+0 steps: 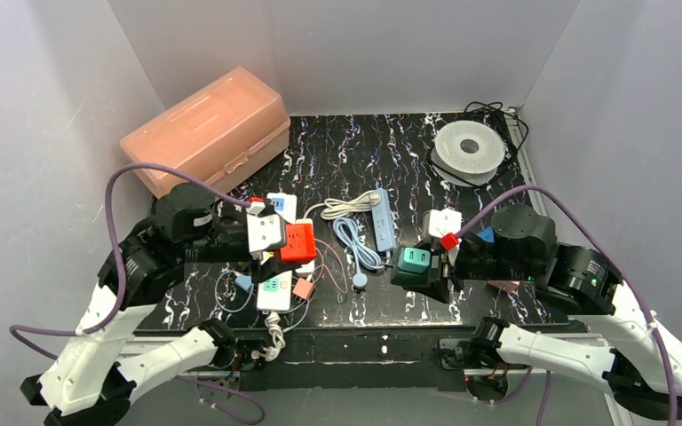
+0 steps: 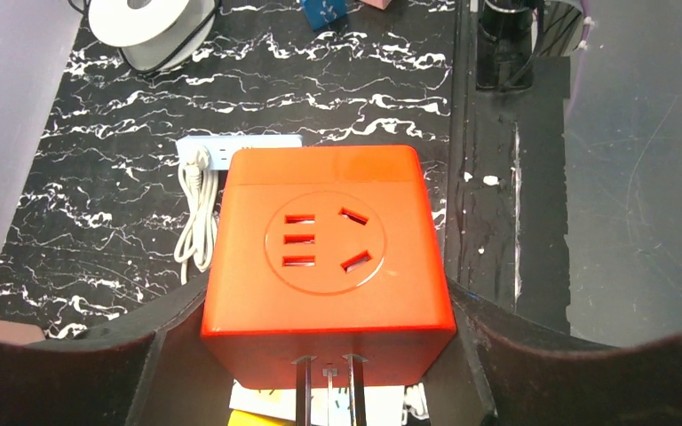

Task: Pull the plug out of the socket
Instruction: Remove the plug from the socket, then place the plug at the corner of the board.

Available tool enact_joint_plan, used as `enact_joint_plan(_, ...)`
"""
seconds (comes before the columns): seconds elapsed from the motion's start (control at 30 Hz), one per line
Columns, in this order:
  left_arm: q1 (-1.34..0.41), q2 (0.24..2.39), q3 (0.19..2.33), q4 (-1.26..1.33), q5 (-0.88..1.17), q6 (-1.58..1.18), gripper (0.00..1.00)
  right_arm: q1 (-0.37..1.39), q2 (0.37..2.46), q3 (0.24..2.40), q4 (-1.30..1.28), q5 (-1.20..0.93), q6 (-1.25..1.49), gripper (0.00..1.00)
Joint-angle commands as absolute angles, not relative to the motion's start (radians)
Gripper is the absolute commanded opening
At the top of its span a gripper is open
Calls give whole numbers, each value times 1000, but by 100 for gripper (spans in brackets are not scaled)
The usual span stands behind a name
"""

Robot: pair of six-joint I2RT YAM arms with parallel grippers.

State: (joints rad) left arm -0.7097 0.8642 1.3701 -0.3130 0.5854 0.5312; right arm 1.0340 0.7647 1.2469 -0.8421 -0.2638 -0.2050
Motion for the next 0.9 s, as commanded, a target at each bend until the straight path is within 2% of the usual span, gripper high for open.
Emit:
enact_joint_plan(0.0,-705,856,1347,-287,588,487,0,1034,776,1255,-803,-254,-177,1)
enact_joint_plan(0.17,-700,865,1282,-271,573,489,0,1034,764,1235,-777,-200,-166,1)
enact_joint_plan(0.47,-684,1048,1160,-247,562,533,0,1012,799,1185,-692,98,-63,1)
enact_joint_plan(0.63,-691,1177,1170,-230,618,521,0,872,798,1114,-610,88,81,1)
enact_joint_plan(0.87,-714,1348,1173,-228,554,578,0,704,855,1068,-615,70,254,1)
